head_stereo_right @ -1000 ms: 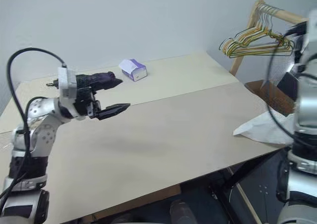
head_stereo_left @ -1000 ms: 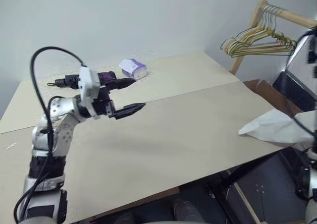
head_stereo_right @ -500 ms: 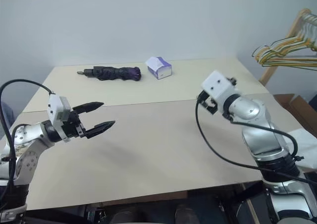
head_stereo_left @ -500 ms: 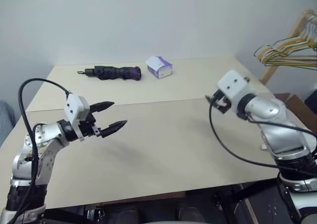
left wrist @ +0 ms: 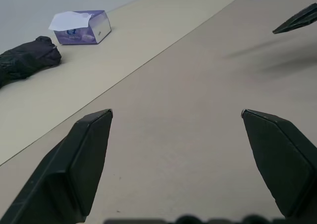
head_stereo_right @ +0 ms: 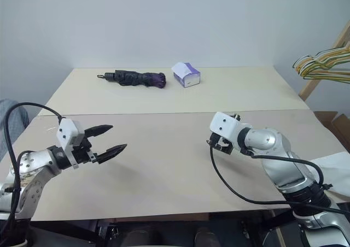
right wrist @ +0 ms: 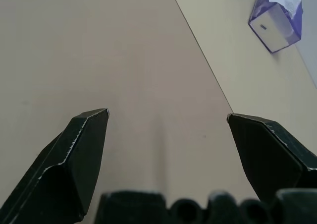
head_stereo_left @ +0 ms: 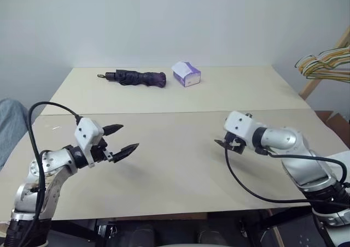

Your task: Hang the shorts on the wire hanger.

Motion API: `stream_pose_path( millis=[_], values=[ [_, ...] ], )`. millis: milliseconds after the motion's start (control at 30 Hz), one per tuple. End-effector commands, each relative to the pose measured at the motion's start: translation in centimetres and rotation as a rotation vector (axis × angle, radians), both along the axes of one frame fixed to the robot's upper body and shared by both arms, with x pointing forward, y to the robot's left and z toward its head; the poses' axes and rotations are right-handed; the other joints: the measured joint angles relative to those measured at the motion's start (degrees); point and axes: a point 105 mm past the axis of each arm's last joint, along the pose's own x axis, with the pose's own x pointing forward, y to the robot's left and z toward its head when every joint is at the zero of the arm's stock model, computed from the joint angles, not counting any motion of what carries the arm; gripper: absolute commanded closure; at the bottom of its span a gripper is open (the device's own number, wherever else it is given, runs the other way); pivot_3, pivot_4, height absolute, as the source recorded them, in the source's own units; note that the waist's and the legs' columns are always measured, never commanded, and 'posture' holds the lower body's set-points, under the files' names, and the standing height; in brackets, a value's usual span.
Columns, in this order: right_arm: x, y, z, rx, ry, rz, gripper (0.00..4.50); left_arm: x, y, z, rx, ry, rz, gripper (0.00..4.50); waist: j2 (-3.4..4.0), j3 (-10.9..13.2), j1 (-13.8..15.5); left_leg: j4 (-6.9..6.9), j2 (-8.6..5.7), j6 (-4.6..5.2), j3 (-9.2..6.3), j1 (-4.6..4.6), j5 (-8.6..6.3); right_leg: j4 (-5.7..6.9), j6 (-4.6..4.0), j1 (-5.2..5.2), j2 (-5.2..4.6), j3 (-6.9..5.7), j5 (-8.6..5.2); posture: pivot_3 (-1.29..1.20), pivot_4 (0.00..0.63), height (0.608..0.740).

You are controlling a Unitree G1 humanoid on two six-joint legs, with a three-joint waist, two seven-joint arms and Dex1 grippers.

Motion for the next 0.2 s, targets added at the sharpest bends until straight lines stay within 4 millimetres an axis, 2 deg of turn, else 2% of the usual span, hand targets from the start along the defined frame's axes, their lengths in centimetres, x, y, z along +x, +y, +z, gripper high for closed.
stream_pose_path(
  millis=[33,200],
  values=[
    [0.02,-0.14,0.45,-0.032,-0.034,0.02,0.04,-0.11,-0.69,0.86,0.012,-0.052,-0.018,0.0,-0.09,0.03,0.08,0.0,0.0,0.0,0.0,-0.01,0.0,0.0,0.0,0.0,0.0,0.0,0.0,0.14,0.0,0.74],
    [0.14,-0.13,0.37,-0.038,-0.041,0.024,0.04,0.18,-0.76,0.86,0.017,-0.054,-0.024,0.0,-0.15,0.07,0.18,0.0,0.0,0.0,0.01,-0.01,0.0,-0.01,-0.01,-0.01,0.0,-0.01,0.0,0.14,0.0,0.74]
  ],
)
